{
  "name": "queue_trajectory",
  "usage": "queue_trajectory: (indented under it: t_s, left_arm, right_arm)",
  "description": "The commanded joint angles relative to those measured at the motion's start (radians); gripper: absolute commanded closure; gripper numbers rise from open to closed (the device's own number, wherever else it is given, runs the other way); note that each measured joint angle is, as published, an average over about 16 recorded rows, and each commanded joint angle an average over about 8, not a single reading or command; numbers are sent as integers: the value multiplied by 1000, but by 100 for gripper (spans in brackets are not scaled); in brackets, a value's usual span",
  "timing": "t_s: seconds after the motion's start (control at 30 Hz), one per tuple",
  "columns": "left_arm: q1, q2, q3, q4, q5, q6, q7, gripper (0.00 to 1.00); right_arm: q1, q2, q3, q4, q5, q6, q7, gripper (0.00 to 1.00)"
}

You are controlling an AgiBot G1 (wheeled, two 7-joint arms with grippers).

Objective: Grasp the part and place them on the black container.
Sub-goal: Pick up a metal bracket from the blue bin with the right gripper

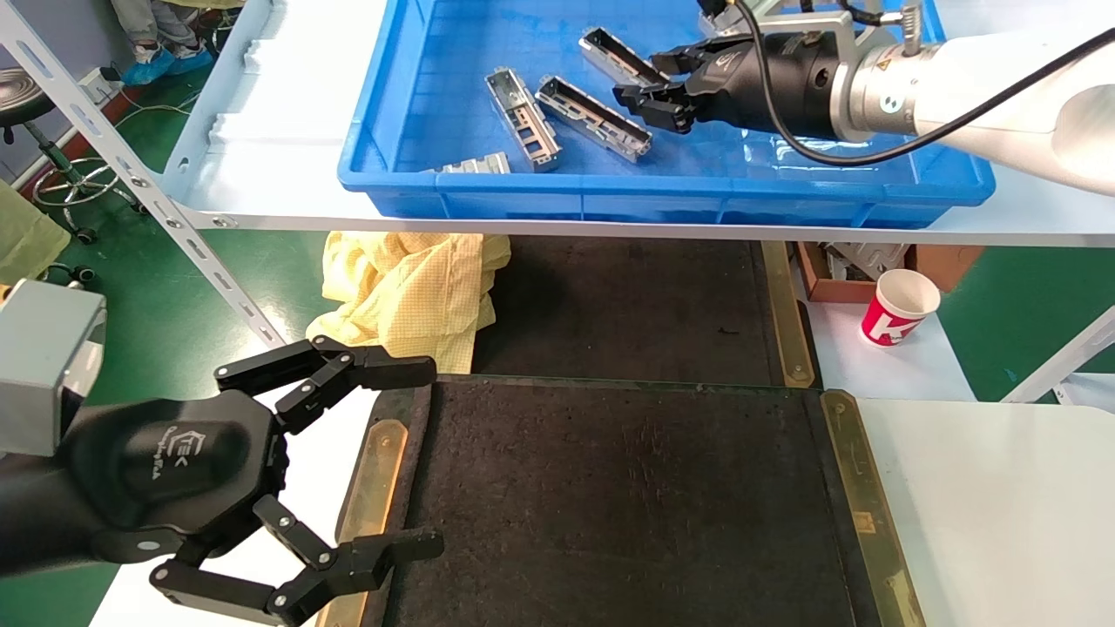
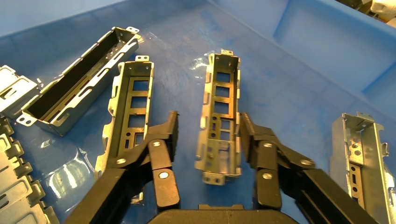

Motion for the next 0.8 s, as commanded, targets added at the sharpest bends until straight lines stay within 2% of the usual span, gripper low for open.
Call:
queue_trajectory:
  t_s: [0.03,0.53,0.67,0.8]
  left_arm:
    - [0,0,0,0,0,0,0,0]
    - [0,0,0,0,0,0,0,0]
    - [0,0,0,0,0,0,0,0]
    - [0,0,0,0,0,0,0,0]
  right_arm:
    - [-3,0,0,1,0,2,-1,100]
    - [23,24,24,-1,40,-6,3,100]
    - [42,49,38,3,60,-59,-8,100]
    - [62,87,45,9,72,-157,-23,100]
